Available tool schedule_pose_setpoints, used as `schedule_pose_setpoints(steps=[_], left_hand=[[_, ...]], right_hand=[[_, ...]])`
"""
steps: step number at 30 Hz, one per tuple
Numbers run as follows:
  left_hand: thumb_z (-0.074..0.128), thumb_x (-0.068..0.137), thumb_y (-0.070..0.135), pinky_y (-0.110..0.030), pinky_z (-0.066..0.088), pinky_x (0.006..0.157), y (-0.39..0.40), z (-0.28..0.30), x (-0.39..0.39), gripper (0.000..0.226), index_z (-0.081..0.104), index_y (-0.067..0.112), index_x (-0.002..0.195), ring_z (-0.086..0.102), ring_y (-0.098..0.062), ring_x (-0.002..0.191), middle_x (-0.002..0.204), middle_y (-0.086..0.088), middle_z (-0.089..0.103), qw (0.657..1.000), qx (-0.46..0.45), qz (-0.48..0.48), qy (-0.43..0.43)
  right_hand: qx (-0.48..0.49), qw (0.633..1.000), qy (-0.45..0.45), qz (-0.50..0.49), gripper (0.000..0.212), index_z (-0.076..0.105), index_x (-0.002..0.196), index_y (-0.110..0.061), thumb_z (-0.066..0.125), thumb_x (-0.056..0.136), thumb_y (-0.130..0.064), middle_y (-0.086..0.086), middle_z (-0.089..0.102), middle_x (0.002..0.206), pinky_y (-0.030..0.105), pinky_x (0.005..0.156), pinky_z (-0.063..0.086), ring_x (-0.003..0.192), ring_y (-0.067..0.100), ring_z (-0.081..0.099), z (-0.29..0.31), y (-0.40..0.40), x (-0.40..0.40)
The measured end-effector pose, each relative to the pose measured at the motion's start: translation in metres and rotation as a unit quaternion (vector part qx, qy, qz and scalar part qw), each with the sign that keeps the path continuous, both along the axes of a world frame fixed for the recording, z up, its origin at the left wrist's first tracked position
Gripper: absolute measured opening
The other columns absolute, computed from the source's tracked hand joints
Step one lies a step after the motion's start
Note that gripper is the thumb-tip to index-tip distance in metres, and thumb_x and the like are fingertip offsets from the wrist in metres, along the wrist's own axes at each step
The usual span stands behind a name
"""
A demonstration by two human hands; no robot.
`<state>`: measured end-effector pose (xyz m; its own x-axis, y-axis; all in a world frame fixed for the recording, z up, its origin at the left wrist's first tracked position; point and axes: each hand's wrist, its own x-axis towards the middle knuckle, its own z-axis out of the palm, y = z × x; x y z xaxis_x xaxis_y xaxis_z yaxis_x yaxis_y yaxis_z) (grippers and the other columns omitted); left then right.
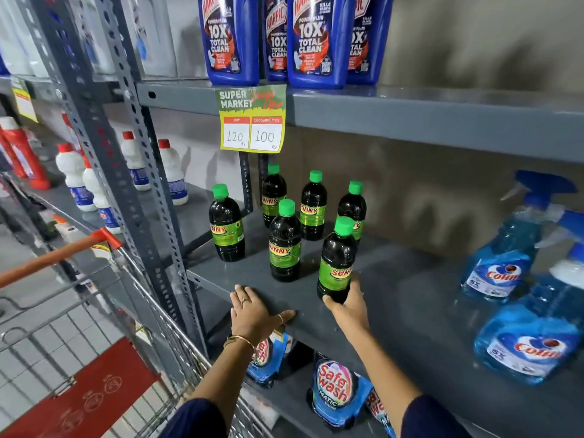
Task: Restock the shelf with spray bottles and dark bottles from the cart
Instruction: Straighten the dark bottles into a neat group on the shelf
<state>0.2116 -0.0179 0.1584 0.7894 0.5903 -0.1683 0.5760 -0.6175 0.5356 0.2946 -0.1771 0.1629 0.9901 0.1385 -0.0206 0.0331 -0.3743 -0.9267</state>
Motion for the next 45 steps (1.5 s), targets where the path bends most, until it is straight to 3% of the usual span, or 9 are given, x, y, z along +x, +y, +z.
schedule_pose_setpoints(steps=[13, 25, 29, 31, 33, 37, 40, 42, 45], left_hand=[[0.061, 0.066, 0.069, -0.045, 0.005, 0.121, 0.003, 0.003, 0.006, 0.130, -0.011, -0.005, 0.145, -0.010, -0.038, 0.146, 0.157, -0.022, -0.013, 0.999, 0.000, -0.008, 0.052], [0.058, 0.068, 0.069, -0.048, 0.005, 0.120, 0.000, 0.002, 0.002, 0.125, -0.008, -0.001, 0.146, -0.011, -0.034, 0.146, 0.158, -0.017, -0.013, 0.999, 0.008, -0.005, 0.034], [0.051, 0.067, 0.077, -0.052, 0.002, 0.119, 0.002, -0.003, -0.005, 0.122, -0.007, 0.006, 0.148, -0.012, -0.027, 0.147, 0.159, -0.009, -0.014, 0.999, 0.016, -0.018, 0.023], [0.046, 0.070, 0.077, -0.056, -0.003, 0.117, 0.008, -0.005, -0.008, 0.116, -0.007, 0.011, 0.149, -0.013, -0.021, 0.148, 0.160, -0.002, -0.014, 0.999, 0.019, -0.021, 0.023], [0.045, 0.074, 0.073, -0.059, -0.007, 0.115, 0.017, -0.006, -0.010, 0.109, -0.005, 0.013, 0.150, -0.014, -0.017, 0.147, 0.160, 0.003, -0.012, 1.000, 0.011, -0.018, 0.019], [0.052, 0.073, 0.069, -0.060, -0.007, 0.115, 0.037, -0.004, -0.009, 0.109, -0.005, 0.016, 0.150, -0.014, -0.019, 0.147, 0.160, 0.006, -0.012, 1.000, -0.017, -0.009, 0.015], [0.057, 0.070, 0.069, -0.056, -0.006, 0.117, 0.045, -0.007, -0.006, 0.116, -0.010, 0.017, 0.149, -0.015, -0.019, 0.147, 0.159, 0.006, -0.016, 0.999, -0.047, -0.014, 0.004], [0.059, 0.069, 0.068, -0.055, -0.004, 0.118, 0.048, -0.011, -0.005, 0.117, -0.011, 0.018, 0.149, -0.016, -0.020, 0.147, 0.159, 0.005, -0.018, 0.998, -0.063, -0.021, -0.012], [0.059, 0.070, 0.067, -0.055, -0.003, 0.118, 0.049, -0.014, -0.006, 0.116, -0.011, 0.018, 0.149, -0.016, -0.022, 0.147, 0.159, 0.004, -0.018, 0.997, -0.067, -0.027, -0.028]], right_hand=[[-0.026, 0.991, -0.098, -0.092, 0.068, 0.045, 0.121, -0.002, 0.082, 0.066, -0.019, 0.020, 0.055, 0.120, 0.044, 0.091, 0.048, 0.111, 0.037, 0.053, -0.005, 0.024, -0.005], [-0.033, 0.990, -0.072, -0.115, 0.072, 0.042, 0.119, 0.000, 0.084, 0.062, -0.014, 0.022, 0.047, 0.123, 0.044, 0.087, 0.047, 0.110, 0.039, 0.051, 0.002, 0.023, -0.016], [-0.015, 0.977, -0.190, -0.101, 0.040, 0.049, 0.104, -0.003, 0.071, 0.071, -0.004, 0.011, 0.050, 0.103, 0.038, 0.079, 0.048, 0.094, 0.031, 0.054, 0.003, 0.020, -0.034], [-0.042, 0.967, -0.249, -0.036, 0.016, 0.053, 0.092, -0.008, 0.058, 0.077, -0.006, 0.004, 0.053, 0.091, 0.021, 0.070, 0.041, 0.080, 0.019, 0.052, -0.004, 0.024, -0.044], [-0.054, 0.965, -0.257, 0.019, 0.012, 0.058, 0.088, -0.010, 0.048, 0.081, -0.010, 0.006, 0.062, 0.088, 0.012, 0.066, 0.037, 0.077, 0.014, 0.055, -0.012, 0.028, -0.053], [-0.061, 0.981, -0.164, 0.087, 0.032, 0.055, 0.122, -0.012, 0.048, 0.091, -0.005, 0.009, 0.061, 0.120, 0.029, 0.089, 0.047, 0.108, 0.022, 0.059, -0.013, 0.042, -0.058], [-0.071, 0.982, -0.128, 0.122, 0.047, 0.033, 0.143, -0.013, 0.044, 0.097, -0.012, 0.007, 0.038, 0.149, 0.030, 0.109, 0.031, 0.137, 0.021, 0.035, -0.007, 0.056, -0.051], [-0.071, 0.985, -0.102, 0.123, 0.056, 0.020, 0.147, -0.013, 0.045, 0.097, -0.019, 0.006, 0.025, 0.155, 0.029, 0.114, 0.023, 0.143, 0.021, 0.022, -0.003, 0.065, -0.044], [-0.070, 0.990, -0.080, 0.098, 0.069, 0.012, 0.148, -0.009, 0.052, 0.094, -0.026, 0.012, 0.021, 0.156, 0.031, 0.115, 0.022, 0.144, 0.024, 0.020, -0.002, 0.081, -0.032]])
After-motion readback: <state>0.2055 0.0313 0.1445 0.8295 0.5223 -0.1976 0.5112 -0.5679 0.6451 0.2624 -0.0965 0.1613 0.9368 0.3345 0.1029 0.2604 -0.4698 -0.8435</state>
